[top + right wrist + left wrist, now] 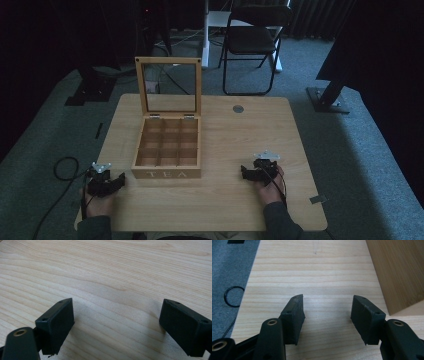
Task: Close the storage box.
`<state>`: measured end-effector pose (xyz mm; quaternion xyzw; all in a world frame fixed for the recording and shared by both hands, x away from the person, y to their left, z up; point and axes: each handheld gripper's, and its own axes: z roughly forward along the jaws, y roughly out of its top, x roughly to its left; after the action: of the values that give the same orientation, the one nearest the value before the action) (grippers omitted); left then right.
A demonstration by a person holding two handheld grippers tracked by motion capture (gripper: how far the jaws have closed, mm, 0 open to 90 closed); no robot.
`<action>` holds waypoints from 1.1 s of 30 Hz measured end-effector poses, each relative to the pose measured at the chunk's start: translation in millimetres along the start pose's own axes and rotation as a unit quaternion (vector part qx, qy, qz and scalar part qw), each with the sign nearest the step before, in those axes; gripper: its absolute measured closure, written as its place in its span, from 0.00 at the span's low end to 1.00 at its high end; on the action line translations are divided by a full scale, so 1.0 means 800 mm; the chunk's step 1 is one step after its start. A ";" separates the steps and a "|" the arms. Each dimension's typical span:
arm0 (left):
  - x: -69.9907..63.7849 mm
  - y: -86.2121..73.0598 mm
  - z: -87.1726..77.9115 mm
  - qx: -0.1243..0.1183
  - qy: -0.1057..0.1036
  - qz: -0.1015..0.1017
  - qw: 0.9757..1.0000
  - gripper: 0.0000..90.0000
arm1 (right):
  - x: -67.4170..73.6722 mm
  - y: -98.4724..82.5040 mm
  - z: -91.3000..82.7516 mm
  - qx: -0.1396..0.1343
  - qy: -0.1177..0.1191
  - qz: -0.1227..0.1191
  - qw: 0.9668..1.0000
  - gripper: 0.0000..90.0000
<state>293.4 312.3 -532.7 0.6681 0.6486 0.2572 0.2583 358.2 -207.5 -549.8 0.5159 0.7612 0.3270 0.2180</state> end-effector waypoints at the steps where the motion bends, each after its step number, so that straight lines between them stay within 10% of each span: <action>1: -0.001 -0.001 0.000 0.001 0.000 0.004 1.000 0.49 | 0.000 0.000 0.000 0.000 0.000 0.000 1.000 0.14; 12: -0.010 -0.003 0.002 0.005 -0.007 0.017 1.000 0.48 | 0.001 0.002 -0.001 0.009 0.003 -0.003 1.000 0.16; 21: -0.010 -0.003 0.002 0.004 -0.013 0.013 1.000 0.46 | 0.014 0.023 -0.015 0.018 0.020 -0.021 0.999 0.54; 33: -0.010 -0.004 0.002 0.001 -0.013 0.013 1.000 0.45 | 0.046 0.053 -0.038 -0.012 0.069 -0.064 0.996 0.57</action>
<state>292.3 304.0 -536.2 0.6799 0.6371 0.2512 0.2623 351.7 -171.1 -497.9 0.4398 0.8016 0.3567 0.1918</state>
